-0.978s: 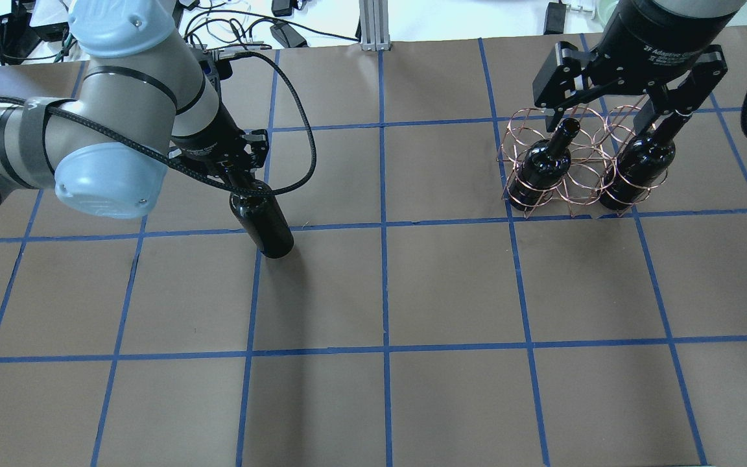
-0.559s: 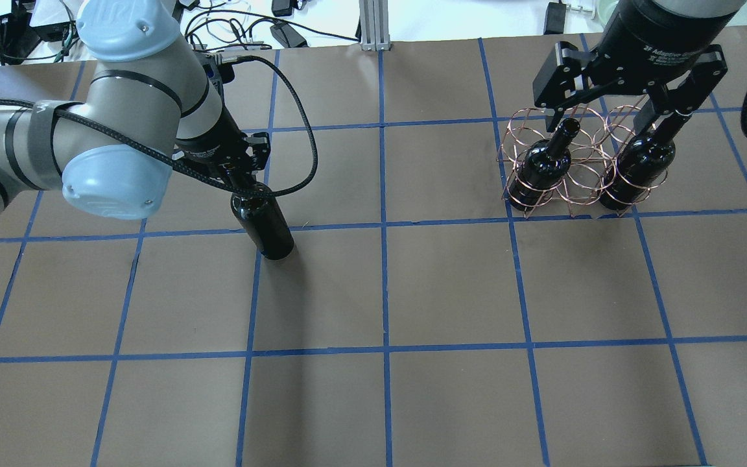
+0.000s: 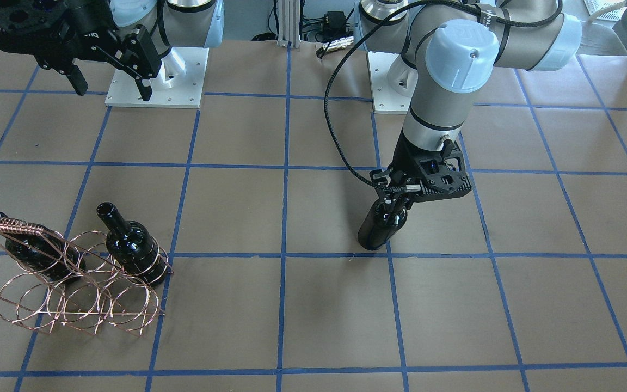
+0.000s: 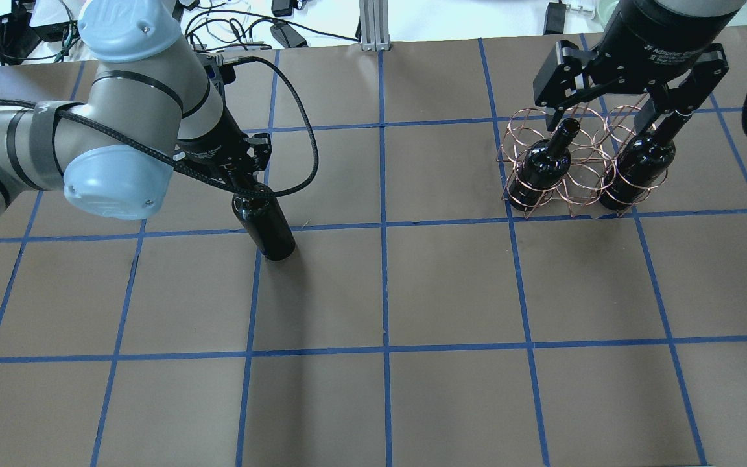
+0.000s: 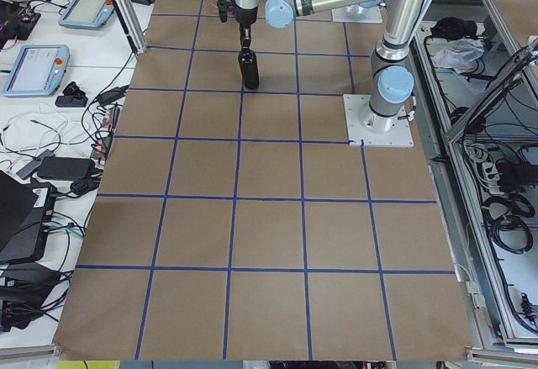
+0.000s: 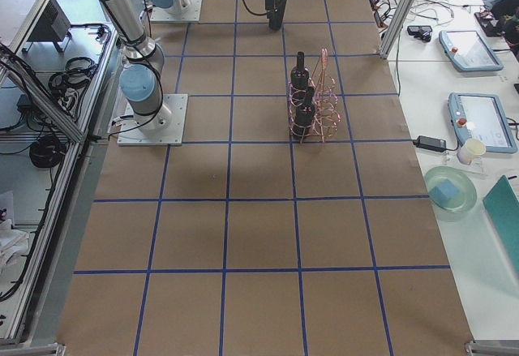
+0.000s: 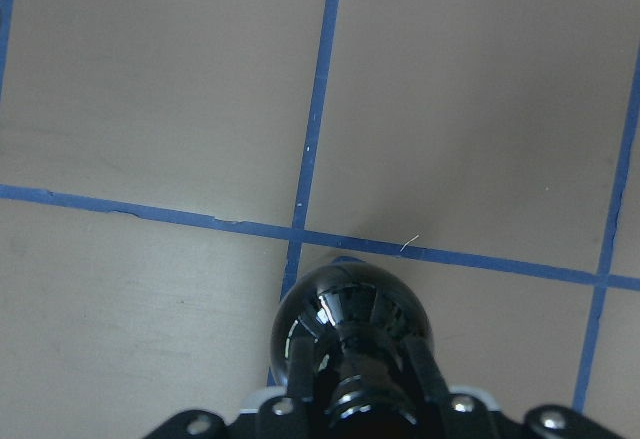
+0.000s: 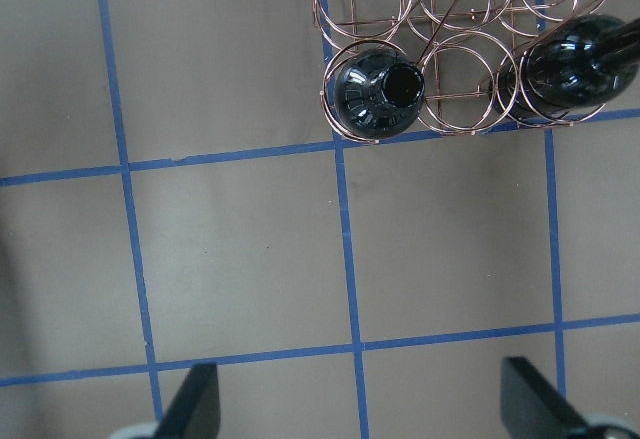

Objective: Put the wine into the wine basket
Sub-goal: 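Open the left gripper and raise it off the standing bottle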

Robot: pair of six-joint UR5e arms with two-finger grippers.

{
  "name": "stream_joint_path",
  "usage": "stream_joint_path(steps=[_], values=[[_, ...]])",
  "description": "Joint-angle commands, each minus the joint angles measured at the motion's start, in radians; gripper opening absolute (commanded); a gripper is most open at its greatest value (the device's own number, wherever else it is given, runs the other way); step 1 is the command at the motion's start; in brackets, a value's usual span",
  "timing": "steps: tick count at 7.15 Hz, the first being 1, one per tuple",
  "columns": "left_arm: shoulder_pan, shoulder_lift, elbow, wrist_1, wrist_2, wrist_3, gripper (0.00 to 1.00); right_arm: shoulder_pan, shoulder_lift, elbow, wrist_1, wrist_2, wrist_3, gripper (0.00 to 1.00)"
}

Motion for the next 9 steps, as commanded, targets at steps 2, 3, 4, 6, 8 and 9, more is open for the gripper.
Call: stream_joint_path(steps=[2, 3, 4, 6, 8, 9], values=[[0.0, -0.001, 0.0, -0.002, 0.002, -0.006, 0.44, 0.0, 0.009, -0.012, -0.012, -0.002, 0.001, 1.0], [0.0, 0.0, 0.0, -0.003, 0.005, -0.006, 0.91, 0.0, 0.009, -0.012, -0.012, -0.002, 0.001, 1.0], [0.0, 0.008, 0.005, -0.014, 0.009, -0.006, 1.0, 0.0, 0.009, -0.014, -0.012, -0.002, 0.001, 1.0], [-0.002, 0.052, 0.062, -0.131, 0.001, 0.006, 1.0, 0.003, 0.007, -0.014, -0.012, 0.0, 0.001, 1.0], [0.024, 0.066, 0.245, -0.28, 0.004, 0.028, 1.0, 0.008, 0.015, -0.02, -0.013, 0.027, 0.007, 1.0], [0.047, 0.072, 0.291, -0.302, 0.01, 0.116, 1.0, 0.035, 0.031, -0.039, -0.013, 0.027, 0.068, 1.0]])
